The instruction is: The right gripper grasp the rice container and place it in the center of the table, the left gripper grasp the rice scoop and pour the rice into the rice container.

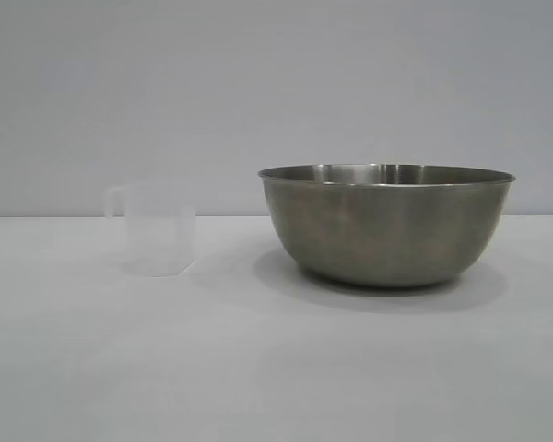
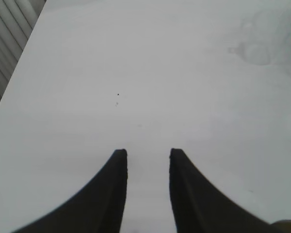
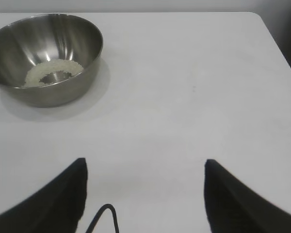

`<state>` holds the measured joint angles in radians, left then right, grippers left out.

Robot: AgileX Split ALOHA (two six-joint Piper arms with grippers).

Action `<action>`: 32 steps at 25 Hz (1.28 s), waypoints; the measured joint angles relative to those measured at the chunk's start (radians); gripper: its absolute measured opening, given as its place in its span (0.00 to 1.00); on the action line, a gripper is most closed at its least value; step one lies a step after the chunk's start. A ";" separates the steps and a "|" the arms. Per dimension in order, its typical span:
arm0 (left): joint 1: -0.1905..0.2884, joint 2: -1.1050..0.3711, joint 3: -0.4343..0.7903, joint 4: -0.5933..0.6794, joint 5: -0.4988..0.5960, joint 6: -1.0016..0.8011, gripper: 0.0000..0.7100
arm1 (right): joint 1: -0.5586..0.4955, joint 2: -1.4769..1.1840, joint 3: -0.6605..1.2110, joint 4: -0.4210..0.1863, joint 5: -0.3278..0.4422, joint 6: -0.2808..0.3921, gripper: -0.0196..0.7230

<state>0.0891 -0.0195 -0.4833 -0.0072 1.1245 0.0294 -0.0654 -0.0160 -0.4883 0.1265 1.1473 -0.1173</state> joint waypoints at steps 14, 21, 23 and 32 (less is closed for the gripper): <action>0.000 0.000 0.000 0.000 0.000 0.000 0.24 | -0.089 0.000 0.000 0.002 0.000 0.000 0.65; 0.000 0.000 0.000 0.000 0.000 0.000 0.24 | -0.063 0.000 0.000 0.002 0.000 0.000 0.65; 0.000 0.000 0.000 0.000 0.000 0.000 0.24 | -0.023 0.000 0.000 0.002 0.000 0.000 0.65; 0.000 0.000 0.000 0.000 0.000 0.000 0.24 | 0.041 0.000 0.000 0.002 0.000 0.000 0.65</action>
<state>0.0891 -0.0195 -0.4833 -0.0072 1.1245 0.0294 -0.0242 -0.0160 -0.4883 0.1283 1.1473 -0.1173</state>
